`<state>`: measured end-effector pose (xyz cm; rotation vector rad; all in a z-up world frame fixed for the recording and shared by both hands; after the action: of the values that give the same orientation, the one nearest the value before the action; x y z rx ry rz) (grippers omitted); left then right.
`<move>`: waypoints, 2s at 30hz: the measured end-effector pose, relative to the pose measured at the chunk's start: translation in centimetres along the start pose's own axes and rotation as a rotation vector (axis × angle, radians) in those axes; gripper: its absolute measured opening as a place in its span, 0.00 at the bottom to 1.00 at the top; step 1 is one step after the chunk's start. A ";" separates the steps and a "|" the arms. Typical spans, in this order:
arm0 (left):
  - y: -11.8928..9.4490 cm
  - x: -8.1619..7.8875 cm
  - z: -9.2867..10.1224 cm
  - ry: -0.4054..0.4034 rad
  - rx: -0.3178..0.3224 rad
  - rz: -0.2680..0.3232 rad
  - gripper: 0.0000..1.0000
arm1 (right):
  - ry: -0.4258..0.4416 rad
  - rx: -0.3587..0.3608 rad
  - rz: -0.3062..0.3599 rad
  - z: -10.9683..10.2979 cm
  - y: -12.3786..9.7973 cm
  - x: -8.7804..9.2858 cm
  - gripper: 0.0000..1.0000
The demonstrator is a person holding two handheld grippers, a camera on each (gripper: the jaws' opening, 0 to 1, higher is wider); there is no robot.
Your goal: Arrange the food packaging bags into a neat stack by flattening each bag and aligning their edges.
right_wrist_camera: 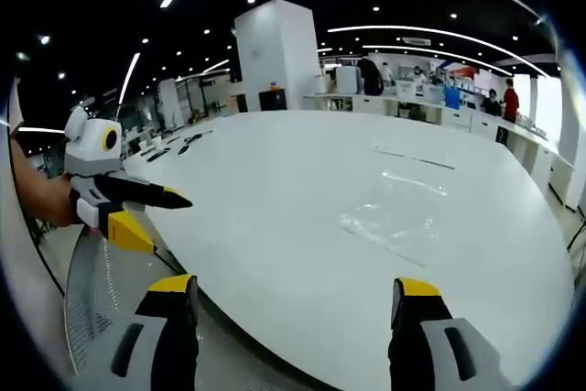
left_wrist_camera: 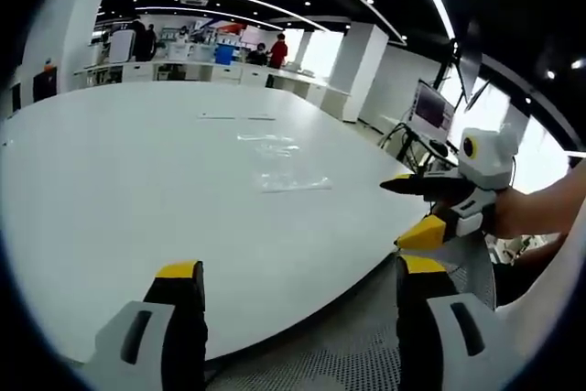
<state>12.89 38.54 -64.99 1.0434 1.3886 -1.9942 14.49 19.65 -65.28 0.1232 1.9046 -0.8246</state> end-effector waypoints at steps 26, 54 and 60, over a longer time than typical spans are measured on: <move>-0.1 0.1 0.3 0.024 0.004 0.002 0.84 | -0.004 0.007 -0.012 0.0 0.1 0.1 0.87; 0.1 0.4 0.2 0.041 0.004 -0.011 0.82 | -0.008 0.003 -0.021 -0.2 0.1 0.1 0.86; 0.1 0.4 0.2 0.044 0.001 -0.015 0.81 | -0.009 -0.004 -0.026 -0.3 0.2 0.1 0.86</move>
<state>12.64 38.29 -65.35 1.0864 1.4228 -1.9936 14.27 19.90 -65.41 0.0928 1.9033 -0.8370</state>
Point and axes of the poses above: the point that each gripper's makers call its tool centre point, and the gripper's own axes: y roughly forward along the fingers, z roughly to its right, x roughly out of its underside, the point moved 4 cm from there along -y, roughly backward along the fingers, and after that the axes turned 15 degrees about -x, right-handed, at the moved point
